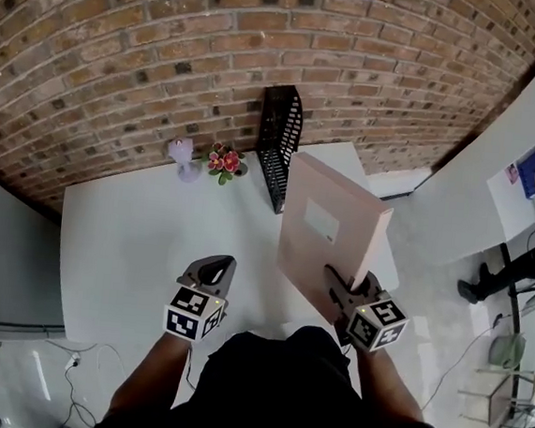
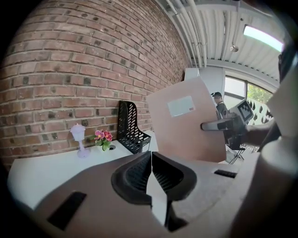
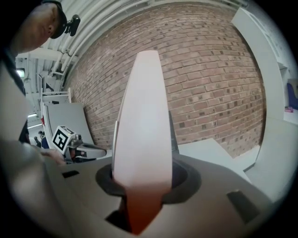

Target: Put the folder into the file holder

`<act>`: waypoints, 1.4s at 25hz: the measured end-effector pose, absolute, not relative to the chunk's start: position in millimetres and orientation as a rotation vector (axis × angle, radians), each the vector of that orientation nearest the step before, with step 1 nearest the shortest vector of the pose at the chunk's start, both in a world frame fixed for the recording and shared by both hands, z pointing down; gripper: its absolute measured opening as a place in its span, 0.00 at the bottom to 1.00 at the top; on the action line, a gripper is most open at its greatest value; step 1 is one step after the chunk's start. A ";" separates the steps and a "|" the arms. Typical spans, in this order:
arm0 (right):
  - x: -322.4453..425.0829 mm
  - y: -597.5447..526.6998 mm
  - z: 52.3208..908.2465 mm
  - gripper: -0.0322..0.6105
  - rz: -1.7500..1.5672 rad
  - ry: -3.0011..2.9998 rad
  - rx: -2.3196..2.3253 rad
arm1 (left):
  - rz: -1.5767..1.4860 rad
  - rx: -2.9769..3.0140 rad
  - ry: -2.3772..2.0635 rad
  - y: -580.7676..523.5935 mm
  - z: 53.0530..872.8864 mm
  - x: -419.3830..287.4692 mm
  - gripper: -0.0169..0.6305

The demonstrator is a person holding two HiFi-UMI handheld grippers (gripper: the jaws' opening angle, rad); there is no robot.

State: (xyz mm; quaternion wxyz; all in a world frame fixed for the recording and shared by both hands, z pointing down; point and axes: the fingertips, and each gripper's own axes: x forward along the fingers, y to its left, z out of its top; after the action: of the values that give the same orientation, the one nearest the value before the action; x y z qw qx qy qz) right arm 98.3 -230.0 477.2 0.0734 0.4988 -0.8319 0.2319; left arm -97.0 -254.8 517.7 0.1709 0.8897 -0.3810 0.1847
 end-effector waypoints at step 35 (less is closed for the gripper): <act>74.2 -519.7 413.5 0.30 -0.005 -2.555 1.946 | 0.542 2.279 -1.338 -269.3 532.4 -159.3 0.03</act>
State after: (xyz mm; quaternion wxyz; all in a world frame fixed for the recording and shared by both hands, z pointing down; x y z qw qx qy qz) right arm 74.2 -519.7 413.5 -0.0349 0.6055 -0.7951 -0.0015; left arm -159.3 -269.3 532.4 0.2201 0.8241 -0.4837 0.1959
